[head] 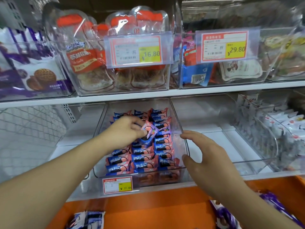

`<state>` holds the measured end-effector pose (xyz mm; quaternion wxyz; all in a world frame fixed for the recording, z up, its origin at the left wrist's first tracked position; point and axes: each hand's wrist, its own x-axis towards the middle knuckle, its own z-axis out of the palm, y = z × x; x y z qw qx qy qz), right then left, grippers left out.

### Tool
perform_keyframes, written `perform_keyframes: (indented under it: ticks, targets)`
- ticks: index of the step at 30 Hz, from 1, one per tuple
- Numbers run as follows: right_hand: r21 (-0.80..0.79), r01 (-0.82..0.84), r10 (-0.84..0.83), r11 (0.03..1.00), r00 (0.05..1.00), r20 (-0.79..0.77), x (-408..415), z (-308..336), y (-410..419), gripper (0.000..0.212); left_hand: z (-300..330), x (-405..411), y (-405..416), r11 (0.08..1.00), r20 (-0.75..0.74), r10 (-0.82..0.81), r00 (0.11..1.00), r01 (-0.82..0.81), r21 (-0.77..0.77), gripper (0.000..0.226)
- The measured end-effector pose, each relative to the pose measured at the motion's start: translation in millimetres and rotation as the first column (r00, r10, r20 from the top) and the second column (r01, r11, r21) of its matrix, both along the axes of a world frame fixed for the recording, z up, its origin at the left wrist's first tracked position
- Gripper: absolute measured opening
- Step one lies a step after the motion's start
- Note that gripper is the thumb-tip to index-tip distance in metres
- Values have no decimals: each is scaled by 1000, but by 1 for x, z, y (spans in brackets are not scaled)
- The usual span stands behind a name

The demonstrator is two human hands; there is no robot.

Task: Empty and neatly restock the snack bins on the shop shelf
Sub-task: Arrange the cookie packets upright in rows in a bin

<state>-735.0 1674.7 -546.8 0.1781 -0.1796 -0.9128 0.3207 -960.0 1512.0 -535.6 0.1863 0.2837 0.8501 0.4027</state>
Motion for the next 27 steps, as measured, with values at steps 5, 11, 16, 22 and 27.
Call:
perform_keyframes:
  ticks: [5, 11, 16, 22, 27]
  targets:
    - [-5, 5, -5, 1000, 1000, -7, -1, 1, 1, 55, 3, -1, 4, 997, 132, 29, 991, -38, 72, 19]
    - [-11, -6, 6, 1000, 1000, 0, 0, 0, 2, 56, -2, -13, 4, 999, -75, 16, 997, -18, -32, 21]
    - [-14, -10, 10, 1000, 1000, 5, -1, -2, 2, 56, -1, -17, 1, 967, -451, -72, 890, -47, -248, 23]
    - [-6, -18, 18, 1000, 1000, 3, -1, -3, 3, 57, -10, -18, 4, 983, -431, 27, 902, -103, -155, 25]
    - [34, -15, 15, 999, 1000, -5, -2, -4, 2, 55, -1, -1, 4, 985, -66, 109, 992, -99, 144, 37]
